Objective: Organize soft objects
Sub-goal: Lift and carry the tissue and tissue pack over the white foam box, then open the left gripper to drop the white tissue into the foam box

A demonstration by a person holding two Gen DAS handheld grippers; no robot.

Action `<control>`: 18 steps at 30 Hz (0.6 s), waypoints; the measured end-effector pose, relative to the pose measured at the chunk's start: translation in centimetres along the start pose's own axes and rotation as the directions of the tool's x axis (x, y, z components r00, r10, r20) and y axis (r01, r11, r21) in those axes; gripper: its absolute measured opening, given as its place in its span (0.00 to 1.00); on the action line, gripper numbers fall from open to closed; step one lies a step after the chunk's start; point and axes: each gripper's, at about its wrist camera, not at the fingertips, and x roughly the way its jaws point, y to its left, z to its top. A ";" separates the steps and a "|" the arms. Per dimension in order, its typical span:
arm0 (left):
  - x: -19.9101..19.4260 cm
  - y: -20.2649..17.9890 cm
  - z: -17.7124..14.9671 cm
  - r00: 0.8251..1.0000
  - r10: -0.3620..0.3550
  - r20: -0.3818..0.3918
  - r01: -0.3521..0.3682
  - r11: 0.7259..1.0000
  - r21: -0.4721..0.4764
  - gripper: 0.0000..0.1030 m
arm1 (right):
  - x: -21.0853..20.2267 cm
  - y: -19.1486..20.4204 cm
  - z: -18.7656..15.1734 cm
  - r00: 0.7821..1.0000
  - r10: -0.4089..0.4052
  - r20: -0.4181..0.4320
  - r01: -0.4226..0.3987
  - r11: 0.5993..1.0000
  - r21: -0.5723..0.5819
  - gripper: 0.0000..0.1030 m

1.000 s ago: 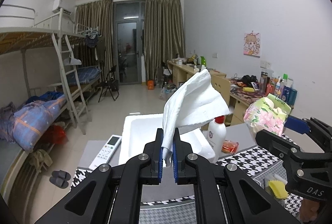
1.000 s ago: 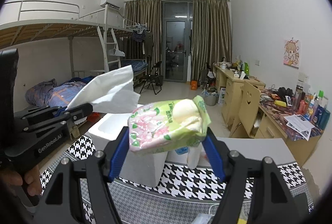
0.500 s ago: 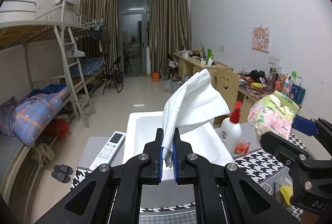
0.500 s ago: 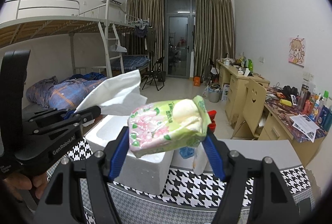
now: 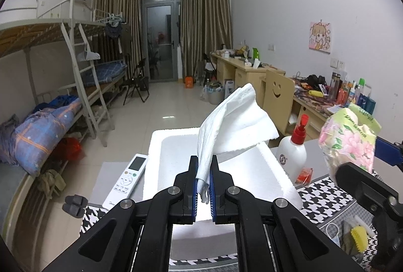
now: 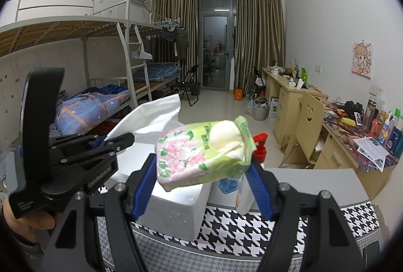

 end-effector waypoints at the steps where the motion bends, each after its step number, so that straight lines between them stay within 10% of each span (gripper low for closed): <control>1: 0.2 0.1 -0.1 1.000 0.001 -0.001 -0.001 1.000 -0.001 0.08 | 0.0 0.1 0.0 1.000 -0.002 -0.002 0.002 1.000 -0.003 0.71; 12: 2.8 0.2 -0.3 0.999 0.002 -0.050 -0.001 1.000 0.020 0.15 | 1.4 0.2 0.1 1.000 -0.020 -0.024 0.020 1.000 -0.011 0.71; 18: 2.7 1.3 -0.4 0.999 0.042 -0.033 -0.042 0.999 -0.001 0.81 | 1.5 0.3 0.6 0.999 -0.033 -0.021 0.033 0.999 -0.009 0.71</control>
